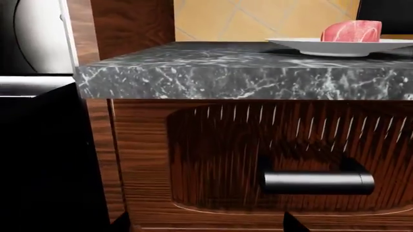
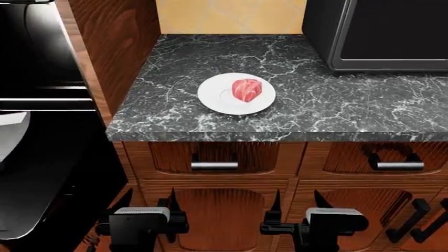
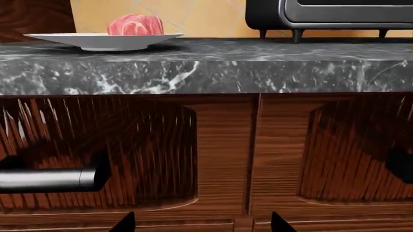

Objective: Place the steak on the rack of the oven.

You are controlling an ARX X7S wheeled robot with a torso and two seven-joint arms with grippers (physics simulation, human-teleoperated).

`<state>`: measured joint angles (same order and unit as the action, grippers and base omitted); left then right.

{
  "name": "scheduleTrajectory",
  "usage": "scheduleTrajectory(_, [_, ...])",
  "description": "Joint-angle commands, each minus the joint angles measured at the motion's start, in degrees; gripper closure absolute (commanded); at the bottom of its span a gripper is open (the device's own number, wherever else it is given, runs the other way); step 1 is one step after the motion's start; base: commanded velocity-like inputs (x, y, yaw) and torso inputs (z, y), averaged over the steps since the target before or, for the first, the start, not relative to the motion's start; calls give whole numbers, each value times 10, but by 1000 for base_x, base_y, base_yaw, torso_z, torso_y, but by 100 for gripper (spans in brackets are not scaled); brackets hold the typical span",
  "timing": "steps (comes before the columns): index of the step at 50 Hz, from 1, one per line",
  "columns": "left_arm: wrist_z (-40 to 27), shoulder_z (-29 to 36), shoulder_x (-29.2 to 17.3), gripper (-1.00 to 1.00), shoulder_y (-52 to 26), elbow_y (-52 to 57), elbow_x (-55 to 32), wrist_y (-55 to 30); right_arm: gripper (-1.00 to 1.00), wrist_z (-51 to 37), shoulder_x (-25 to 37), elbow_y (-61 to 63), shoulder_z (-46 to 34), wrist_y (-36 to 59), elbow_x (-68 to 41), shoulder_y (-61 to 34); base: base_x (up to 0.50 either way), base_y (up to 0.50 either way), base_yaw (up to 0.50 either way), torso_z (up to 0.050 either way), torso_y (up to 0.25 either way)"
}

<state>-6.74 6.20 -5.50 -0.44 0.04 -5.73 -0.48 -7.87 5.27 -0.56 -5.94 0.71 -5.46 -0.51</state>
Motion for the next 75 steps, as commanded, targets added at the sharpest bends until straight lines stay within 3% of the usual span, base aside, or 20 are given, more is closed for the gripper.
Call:
scheduleTrajectory(1, [-9, 9, -7, -100, -1, 1, -6, -2, -100, -8, 7, 1, -9, 1, -8, -1, 0, 0, 0, 50, 29])
scheduleTrajectory(29, [-29, 23, -20, -100, 1, 18, -20, -18, -100, -42, 24, 23, -30, 27, 4, 1, 0, 0, 0, 49, 21])
scheduleTrajectory(30, [-17, 10, -17, -100, 14, 74, -81, -64, -100, -48, 26, 84, -36, 77, 5, 10, 0, 0, 0, 0, 0])
scheduleTrajectory(32, [-26, 27, -34, -100, 29, 185, -74, -112, -100, -44, 33, 246, -30, 172, -39, 30, 0, 0, 0, 0, 0])
scheduleTrajectory(33, [-48, 7, -38, -100, 20, 271, -160, -198, -100, -62, 43, 332, -29, 258, -56, 23, 0, 0, 0, 0, 0])
scheduleTrajectory(35, [-83, -1, -56, -100, -25, 412, -224, -356, -100, -84, 58, 503, -24, 429, -82, -21, 0, 0, 0, 0, 0])
scheduleTrajectory(37, [-147, -56, -45, -100, -94, 459, -318, -481, -100, -107, 54, 605, 42, 579, -174, -86, 0, 0, 0, 0, 0])
scheduleTrajectory(41, [-228, -112, -49, -100, -202, 519, -455, -633, -100, -451, 255, 605, 45, 569, -518, -225, 0, 0, 0, 0, 0])
scheduleTrajectory(43, [-274, -147, -37, -100, -241, 518, -522, -680, -100, -508, 276, 598, 45, 557, -689, -267, 0, 0, 0, 0, 0])
scheduleTrajectory(53, [-330, -177, -22, -100, -273, 530, -595, -697, -100, -558, 292, 594, 38, 557, -767, -320, 0, 0, 0, 0, 0])
scheduleTrajectory(75, [-292, -127, -40, -100, -249, 513, -544, -644, -100, -528, 299, 588, 14, 557, -729, -318, 34, 0, 0, 0, 0])
